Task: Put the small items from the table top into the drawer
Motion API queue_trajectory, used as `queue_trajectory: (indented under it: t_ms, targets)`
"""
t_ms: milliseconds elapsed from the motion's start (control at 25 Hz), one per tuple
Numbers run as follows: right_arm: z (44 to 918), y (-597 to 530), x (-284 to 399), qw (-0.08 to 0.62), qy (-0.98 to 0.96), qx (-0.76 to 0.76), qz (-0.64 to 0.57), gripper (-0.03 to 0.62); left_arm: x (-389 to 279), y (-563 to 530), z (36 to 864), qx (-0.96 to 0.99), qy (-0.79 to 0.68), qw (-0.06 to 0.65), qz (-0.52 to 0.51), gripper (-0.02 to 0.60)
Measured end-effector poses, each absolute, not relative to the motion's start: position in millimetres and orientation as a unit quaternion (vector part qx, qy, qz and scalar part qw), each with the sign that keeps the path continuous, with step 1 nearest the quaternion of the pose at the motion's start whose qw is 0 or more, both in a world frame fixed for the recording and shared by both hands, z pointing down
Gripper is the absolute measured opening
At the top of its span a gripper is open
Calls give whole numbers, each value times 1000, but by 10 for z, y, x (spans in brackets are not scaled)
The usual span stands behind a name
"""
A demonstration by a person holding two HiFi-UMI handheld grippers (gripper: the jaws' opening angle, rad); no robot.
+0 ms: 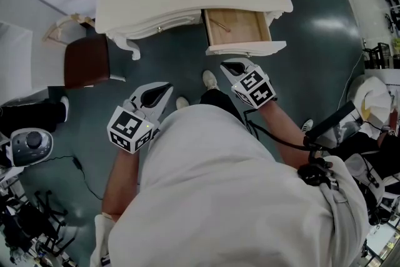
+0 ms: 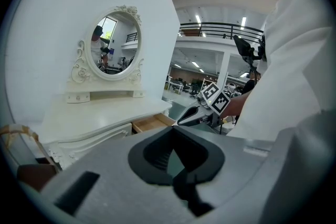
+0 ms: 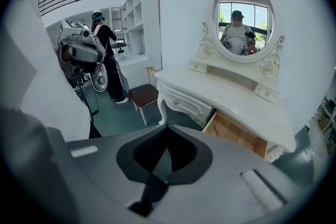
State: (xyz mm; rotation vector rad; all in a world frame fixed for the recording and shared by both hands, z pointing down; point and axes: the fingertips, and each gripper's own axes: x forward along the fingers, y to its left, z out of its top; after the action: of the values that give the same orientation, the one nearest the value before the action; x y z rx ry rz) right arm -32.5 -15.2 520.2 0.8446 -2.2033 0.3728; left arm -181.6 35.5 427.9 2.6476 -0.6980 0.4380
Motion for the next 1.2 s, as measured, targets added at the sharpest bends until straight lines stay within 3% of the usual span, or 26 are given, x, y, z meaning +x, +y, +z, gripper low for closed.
queue_trajectory:
  t_ms: [1200]
  targets:
    - [5278, -322, -280, 375, -862, 310, 141, 0, -1698, 186, 4332, 934, -248, 196, 165, 2]
